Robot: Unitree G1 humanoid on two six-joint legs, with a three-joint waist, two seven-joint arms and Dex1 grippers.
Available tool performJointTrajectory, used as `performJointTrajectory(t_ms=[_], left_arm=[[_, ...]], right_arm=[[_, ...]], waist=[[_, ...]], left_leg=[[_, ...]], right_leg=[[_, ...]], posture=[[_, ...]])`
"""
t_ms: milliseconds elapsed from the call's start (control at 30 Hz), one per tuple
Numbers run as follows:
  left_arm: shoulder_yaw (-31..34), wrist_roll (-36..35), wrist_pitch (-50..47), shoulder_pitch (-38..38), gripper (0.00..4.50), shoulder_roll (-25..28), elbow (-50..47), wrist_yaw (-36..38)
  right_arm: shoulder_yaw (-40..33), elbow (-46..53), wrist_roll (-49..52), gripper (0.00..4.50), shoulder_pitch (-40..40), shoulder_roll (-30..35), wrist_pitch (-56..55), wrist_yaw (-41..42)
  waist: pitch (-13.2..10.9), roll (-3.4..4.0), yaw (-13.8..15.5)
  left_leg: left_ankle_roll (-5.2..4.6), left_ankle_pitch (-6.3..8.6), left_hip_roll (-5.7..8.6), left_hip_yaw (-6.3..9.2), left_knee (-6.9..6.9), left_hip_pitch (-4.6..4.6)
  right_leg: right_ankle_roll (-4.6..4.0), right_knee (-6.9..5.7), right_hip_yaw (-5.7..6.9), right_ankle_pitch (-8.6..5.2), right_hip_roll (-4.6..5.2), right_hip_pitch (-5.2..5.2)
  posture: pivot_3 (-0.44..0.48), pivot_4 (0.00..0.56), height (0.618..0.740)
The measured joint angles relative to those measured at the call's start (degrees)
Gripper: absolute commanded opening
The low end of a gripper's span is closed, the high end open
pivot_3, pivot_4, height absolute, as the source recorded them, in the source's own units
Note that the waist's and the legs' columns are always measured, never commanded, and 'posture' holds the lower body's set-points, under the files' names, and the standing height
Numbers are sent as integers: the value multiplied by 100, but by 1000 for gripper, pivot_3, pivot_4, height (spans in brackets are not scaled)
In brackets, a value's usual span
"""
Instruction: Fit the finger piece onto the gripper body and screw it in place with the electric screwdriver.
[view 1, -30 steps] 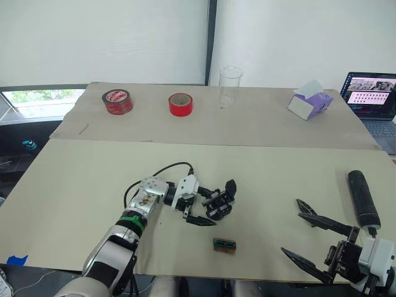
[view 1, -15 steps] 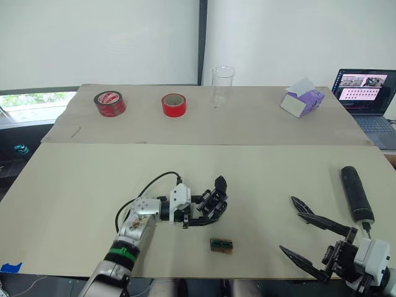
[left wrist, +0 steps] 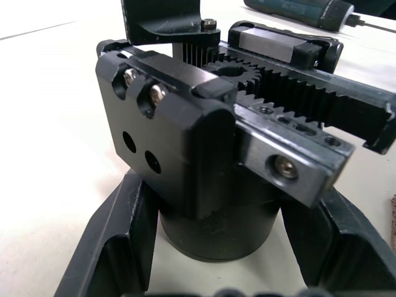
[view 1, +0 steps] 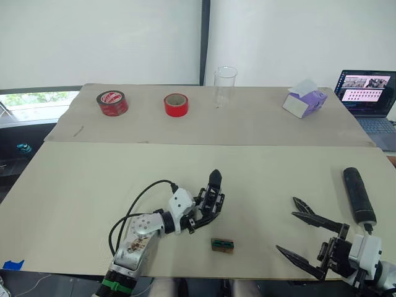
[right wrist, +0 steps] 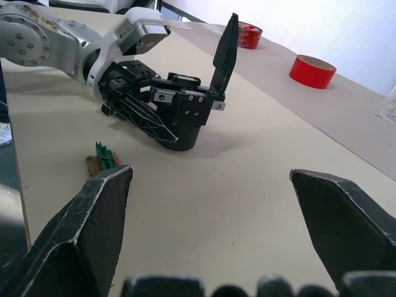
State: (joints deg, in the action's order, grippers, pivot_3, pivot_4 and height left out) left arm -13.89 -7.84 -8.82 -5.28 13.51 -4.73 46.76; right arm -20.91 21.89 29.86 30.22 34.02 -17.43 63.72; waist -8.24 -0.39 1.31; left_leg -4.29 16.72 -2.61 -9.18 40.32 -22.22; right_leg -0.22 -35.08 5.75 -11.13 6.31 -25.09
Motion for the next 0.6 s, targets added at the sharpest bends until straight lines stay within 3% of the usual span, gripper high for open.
performJointTrajectory(t_ms=[167,200,300,433,600], left_arm=[[-51,-37,24,37,2323,106,-39,-51],[-46,-84,8,43,3373,157,-48,-27],[-38,-240,-20,59,4460,350,-75,168],[8,-385,29,9,4460,567,19,400],[-14,-522,552,-565,4460,1053,768,1379]], right_arm=[[9,-4,0,4500,-84,21,2,7],[9,-17,0,4500,-96,25,2,11],[9,-69,15,4500,-128,29,9,2],[9,-114,18,4500,-174,29,10,-2],[4,-181,32,4500,-239,34,9,6]], waist=[[1,2,13],[1,2,13],[4,7,-3],[6,9,-9],[8,14,-8]], left_leg=[[2,1,-1,0,-1,2],[2,1,-1,0,-1,2],[0,-1,-3,-2,-3,4],[10,3,-3,-2,-3,10],[17,6,-2,-5,-3,10]], right_leg=[[-9,0,1,-5,-1,1],[-10,0,1,-6,-2,0],[-19,-1,1,-11,-3,-1],[-21,-3,1,-12,-3,2],[-21,-4,3,-13,-6,1]], posture=[[0,150,740],[0,150,740],[0,150,740],[0,150,740],[0,150,740]])
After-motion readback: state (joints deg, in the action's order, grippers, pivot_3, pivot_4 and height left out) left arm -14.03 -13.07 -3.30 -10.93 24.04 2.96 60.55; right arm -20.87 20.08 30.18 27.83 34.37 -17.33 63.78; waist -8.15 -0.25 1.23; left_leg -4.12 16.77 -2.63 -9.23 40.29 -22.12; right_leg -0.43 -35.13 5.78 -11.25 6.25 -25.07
